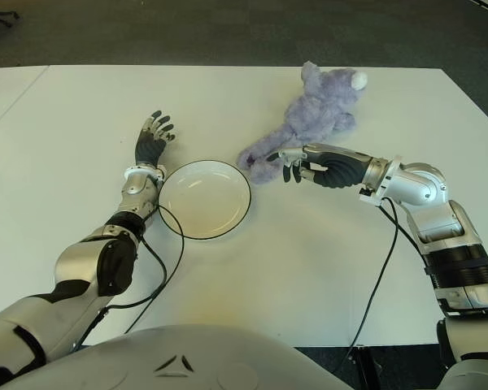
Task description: Put the doll into the plate.
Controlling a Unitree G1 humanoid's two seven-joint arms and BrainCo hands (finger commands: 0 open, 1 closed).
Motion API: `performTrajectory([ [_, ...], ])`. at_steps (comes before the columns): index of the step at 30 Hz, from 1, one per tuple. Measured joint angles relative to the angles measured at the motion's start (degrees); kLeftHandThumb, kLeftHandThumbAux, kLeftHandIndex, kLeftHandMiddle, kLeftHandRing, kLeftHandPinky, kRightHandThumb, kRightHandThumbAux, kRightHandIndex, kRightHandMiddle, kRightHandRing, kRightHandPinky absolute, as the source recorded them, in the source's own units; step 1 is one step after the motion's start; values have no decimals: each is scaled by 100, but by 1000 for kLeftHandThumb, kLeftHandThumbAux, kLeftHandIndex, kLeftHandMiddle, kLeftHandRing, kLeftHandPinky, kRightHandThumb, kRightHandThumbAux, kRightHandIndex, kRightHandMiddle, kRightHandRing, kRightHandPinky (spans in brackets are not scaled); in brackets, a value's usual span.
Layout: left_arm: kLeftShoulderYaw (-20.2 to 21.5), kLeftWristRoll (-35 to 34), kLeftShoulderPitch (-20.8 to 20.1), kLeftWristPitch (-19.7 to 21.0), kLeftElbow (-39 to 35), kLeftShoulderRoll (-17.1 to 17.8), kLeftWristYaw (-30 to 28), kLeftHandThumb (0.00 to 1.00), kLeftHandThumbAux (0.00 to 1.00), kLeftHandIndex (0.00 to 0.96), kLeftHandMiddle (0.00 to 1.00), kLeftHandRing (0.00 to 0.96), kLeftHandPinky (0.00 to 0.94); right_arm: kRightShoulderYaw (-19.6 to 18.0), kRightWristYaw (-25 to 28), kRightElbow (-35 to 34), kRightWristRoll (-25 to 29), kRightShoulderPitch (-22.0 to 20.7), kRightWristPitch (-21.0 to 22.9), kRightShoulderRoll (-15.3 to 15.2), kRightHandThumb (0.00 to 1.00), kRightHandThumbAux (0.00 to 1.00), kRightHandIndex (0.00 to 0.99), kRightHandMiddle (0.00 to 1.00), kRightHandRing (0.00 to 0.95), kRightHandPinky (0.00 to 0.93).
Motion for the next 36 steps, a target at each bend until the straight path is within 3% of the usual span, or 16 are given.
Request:
performTrajectory([
  [2,1,-5,-5,0,-3,2,0,714,846,127,175,176,223,13,-285,474,-307,-325,-147,241,1000,646,105,435,501,457],
  [8,-2,-5,-64,-4,-10,-6,0,755,850,132,178,173,212,162,-1086,1812,-1066,-1262,-449,717,1000,651,81,401,524,420],
  [9,-2,-5,-68,-4,-10,-8,0,769,850,133,179,170,207,207,-1246,2062,-1207,-1416,-489,789,942,655,69,444,421,384],
  [10,-2,-5,-71,-4,-9,-10,0,774,850,133,180,170,205,242,-1372,2259,-1321,-1541,-520,859,928,656,66,455,395,375],
  [12,-1,-6,-70,-4,-8,-12,0,778,852,132,179,170,205,344,-1713,2759,-1594,-1815,-582,1018,441,769,52,281,347,339],
  [13,0,-8,-67,-3,-7,-12,0,781,854,131,176,170,203,397,-1866,2957,-1698,-1919,-617,1081,347,778,47,246,314,315],
  [16,0,-28,-54,-3,-4,-11,0,786,853,131,176,170,202,603,-2362,3649,-2082,-2229,-749,1297,313,782,45,234,304,307],
  [17,1,-30,-52,-3,-4,-10,0,814,858,129,179,173,201,675,-2519,3837,-2197,-2304,-789,1356,265,747,16,184,261,290],
  [25,-6,-43,-41,-2,-1,-12,-2,793,868,126,170,163,199,1392,-3859,5318,-3187,-2729,-791,1924,260,697,0,134,250,324],
  [36,-1,-71,-35,-2,0,-12,-36,825,875,131,173,162,186,1720,-4275,6203,-3407,-3105,-461,2255,294,712,0,153,255,314],
])
